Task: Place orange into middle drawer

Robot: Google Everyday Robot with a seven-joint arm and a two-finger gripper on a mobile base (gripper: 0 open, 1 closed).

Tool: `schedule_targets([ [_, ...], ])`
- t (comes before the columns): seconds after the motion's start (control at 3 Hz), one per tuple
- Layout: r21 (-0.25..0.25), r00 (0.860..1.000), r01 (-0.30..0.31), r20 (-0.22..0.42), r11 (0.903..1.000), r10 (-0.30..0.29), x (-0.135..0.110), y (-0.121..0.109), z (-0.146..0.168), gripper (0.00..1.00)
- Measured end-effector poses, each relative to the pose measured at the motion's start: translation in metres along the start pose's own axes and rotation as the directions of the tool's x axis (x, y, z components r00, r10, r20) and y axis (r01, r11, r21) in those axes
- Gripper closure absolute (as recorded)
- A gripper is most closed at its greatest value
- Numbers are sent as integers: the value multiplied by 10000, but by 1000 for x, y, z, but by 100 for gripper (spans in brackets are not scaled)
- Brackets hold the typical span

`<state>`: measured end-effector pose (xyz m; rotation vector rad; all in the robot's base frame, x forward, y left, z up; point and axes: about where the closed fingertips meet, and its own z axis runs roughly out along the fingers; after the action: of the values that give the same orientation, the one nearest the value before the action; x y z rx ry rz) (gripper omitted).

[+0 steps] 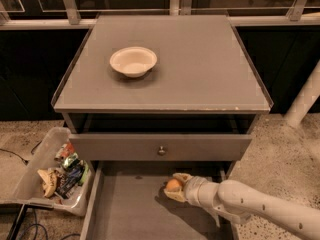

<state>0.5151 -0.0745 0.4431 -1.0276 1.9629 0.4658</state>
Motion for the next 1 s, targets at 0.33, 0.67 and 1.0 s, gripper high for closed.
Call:
schedule_targets([
  [0.33, 18, 9987, 84, -506, 10000, -83, 18, -2, 14, 100],
  [0.67, -138, 9963, -255, -827, 9996, 243, 38, -3, 31, 100],
  [1.0, -437, 9925, -553, -1114, 9975, 501, 54, 1, 46, 100],
])
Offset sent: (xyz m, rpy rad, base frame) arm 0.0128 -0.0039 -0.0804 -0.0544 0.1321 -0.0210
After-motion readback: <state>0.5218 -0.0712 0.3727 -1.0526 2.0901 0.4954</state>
